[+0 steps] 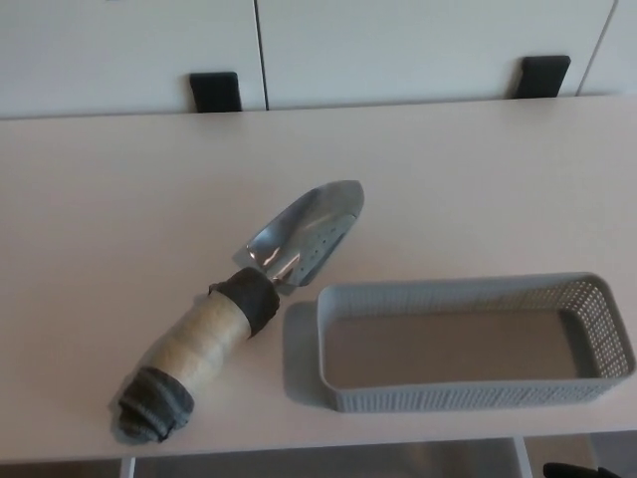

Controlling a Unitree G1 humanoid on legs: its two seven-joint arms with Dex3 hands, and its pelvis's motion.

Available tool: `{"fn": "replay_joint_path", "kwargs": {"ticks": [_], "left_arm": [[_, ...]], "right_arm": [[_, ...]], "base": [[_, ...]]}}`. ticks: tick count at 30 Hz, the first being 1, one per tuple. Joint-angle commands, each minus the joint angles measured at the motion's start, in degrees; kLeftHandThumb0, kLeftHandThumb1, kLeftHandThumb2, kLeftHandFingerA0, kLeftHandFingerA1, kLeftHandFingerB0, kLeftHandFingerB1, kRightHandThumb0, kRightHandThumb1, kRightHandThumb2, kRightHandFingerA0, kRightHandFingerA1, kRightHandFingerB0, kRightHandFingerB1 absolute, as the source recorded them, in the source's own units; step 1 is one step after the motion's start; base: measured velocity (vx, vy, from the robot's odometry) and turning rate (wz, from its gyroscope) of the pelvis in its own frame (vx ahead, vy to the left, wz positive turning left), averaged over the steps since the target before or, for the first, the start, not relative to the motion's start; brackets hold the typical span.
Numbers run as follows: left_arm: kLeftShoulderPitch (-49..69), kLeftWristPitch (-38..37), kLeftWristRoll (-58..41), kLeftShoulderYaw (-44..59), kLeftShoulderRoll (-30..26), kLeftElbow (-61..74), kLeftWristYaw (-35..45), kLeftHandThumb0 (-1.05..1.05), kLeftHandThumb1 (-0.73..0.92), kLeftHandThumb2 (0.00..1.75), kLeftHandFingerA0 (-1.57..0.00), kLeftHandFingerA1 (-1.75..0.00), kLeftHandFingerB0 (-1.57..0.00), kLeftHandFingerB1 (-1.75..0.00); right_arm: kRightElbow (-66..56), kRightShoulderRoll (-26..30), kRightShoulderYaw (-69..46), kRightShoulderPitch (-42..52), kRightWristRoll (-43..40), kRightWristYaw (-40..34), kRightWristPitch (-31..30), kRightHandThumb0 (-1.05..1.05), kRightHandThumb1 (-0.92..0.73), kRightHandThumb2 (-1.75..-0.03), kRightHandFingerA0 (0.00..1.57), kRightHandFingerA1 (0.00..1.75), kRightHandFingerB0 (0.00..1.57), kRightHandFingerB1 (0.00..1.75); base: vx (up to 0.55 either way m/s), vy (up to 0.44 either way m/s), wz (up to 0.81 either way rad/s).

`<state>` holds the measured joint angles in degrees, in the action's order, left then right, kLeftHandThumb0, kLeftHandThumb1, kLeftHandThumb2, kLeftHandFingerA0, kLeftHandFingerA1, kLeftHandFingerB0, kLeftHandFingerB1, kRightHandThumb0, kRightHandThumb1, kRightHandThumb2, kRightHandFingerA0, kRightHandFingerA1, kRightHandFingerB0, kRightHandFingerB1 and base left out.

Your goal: The robot walks towards a desk on which a shovel is kept on the left hand side and a container is kept on the right hand side. The robot picks up the shovel using its left hand and places it in the container.

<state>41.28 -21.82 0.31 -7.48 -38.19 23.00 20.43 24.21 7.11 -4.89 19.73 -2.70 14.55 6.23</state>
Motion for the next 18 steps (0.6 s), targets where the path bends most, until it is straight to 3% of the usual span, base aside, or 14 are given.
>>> {"fn": "replay_joint_path", "kwargs": {"ticks": [1,3,5,7,8,9,10,11,12,13,14,15,16,18], "left_arm": [[13.06,-7.91,-39.41,23.76,-21.72,32.86,27.01,-0.52,0.92,0.73,-0.43,-0.44,-0.3,-0.32],[14.38,-16.82,-38.33,25.56,-19.38,31.64,26.77,-0.42,0.86,0.66,-0.43,-0.46,-0.36,-0.32],[14.29,-13.62,-45.39,30.09,-17.75,33.15,26.3,-0.44,0.83,0.66,-0.52,-0.45,-0.5,-0.36],[9.0,-13.0,-49.61,27.4,-15.91,37.0,12.34,-0.51,0.87,0.66,-0.6,-0.49,-0.51,-0.38],[-7.85,-13.35,-48.04,16.98,-13.32,36.24,4.26,-0.75,0.86,1.16,-0.25,-0.53,-0.11,-0.43],[-22.31,-10.34,-36.79,14.95,-3.9,31.46,-1.06,-0.67,0.73,1.04,-0.43,-0.59,-0.22,-0.47],[-33.95,-9.71,-26.62,11.84,4.6,26.0,-5.7,-0.67,0.73,1.04,-0.43,-0.59,-0.22,-0.47],[-21.97,2.85,-37.94,19.91,-7.24,31.94,-7.35,-0.8,0.62,0.99,-0.27,-0.5,-0.15,-0.42],[-19.71,8.62,-25.23,22.35,-1.44,34.89,-12.51,-0.24,0.43,0.95,-0.1,-0.51,-0.09,-0.5],[-19.76,11.74,-20.21,22.74,0.21,35.32,-13.16,-0.24,0.43,0.95,-0.1,-0.51,-0.09,-0.5],[-20.08,14.39,-11.13,22.47,2.38,34.12,-12.16,-0.47,0.61,0.59,-0.18,-0.28,-0.16,-0.27],[-22.45,17.85,4.63,18.65,5.96,31.11,-12.11,-0.5,0.58,0.61,-0.01,-0.22,-0.04,-0.23],[-23.74,19.66,9.93,16.42,7.22,29.23,-11.85,-0.5,0.58,0.61,-0.01,-0.22,-0.04,-0.23],[-27.96,23.43,22.54,11.03,9.85,23.44,-11.87,-0.65,0.45,0.79,0.0,-0.13,0.0,-0.14]], "right_arm": [[0.04,1.23,-0.47,-0.39,0.22,-0.6,1.45,0.09,-0.6,-0.58,0.64,0.6,0.41,0.48],[-0.32,1.34,-0.46,-0.21,0.19,-0.47,1.03,0.08,-0.6,-0.57,0.61,0.57,0.42,0.48],[0.37,1.4,-0.34,-0.5,0.71,-0.96,1.36,0.07,-0.6,-0.57,0.62,0.58,0.43,0.48],[0.81,1.41,-0.28,-0.61,0.93,-1.1,1.82,0.08,-0.6,-0.58,0.64,0.6,0.41,0.48],[0.8,1.43,-0.22,-0.47,0.98,-1.06,1.95,0.07,-0.6,-0.57,0.62,0.58,0.42,0.48],[0.41,1.34,-0.26,-0.25,0.8,-0.96,1.57,0.08,-0.6,-0.57,0.61,0.58,0.42,0.48],[0.04,1.16,-0.33,-0.14,0.59,-1.02,0.96,0.08,-0.6,-0.57,0.61,0.58,0.42,0.48],[-0.39,0.77,-0.67,0.13,-0.43,-0.44,0.49,0.1,-0.61,-0.57,0.59,0.58,0.4,0.48],[-0.73,0.63,-0.72,0.57,-0.79,-0.11,0.41,0.08,-0.6,-0.57,0.59,0.58,0.4,0.48],[-0.66,0.69,-0.58,0.71,-0.42,-0.33,0.75,0.08,-0.6,-0.57,0.59,0.58,0.4,0.48],[-0.52,0.85,-0.41,0.55,0.02,-0.58,0.66,0.08,-0.6,-0.57,0.6,0.58,0.41,0.48],[0.13,1.15,-0.26,0.44,0.3,-0.36,1.28,0.08,-0.6,-0.57,0.6,0.58,0.4,0.48],[0.43,1.17,-0.28,0.35,0.27,-0.26,1.5,0.08,-0.6,-0.57,0.6,0.58,0.4,0.48],[0.62,1.15,-0.01,0.28,0.5,-0.21,1.66,0.08,-0.6,-0.57,0.6,0.58,0.41,0.48]], "base": [[0.0,0.0,0.0],[0.0,0.0,0.0],[0.0,0.0,0.0],[0.0,0.0,0.0],[0.0,0.0,0.0],[0.0,0.0,0.0],[0.0,0.0,0.0],[0.0,0.0,0.0],[0.0,0.0,0.0],[0.0,0.0,0.0],[0.0,0.0,0.0],[0.0,0.0,0.0],[0.0,0.0,0.0],[0.0,0.0,0.0]]}}
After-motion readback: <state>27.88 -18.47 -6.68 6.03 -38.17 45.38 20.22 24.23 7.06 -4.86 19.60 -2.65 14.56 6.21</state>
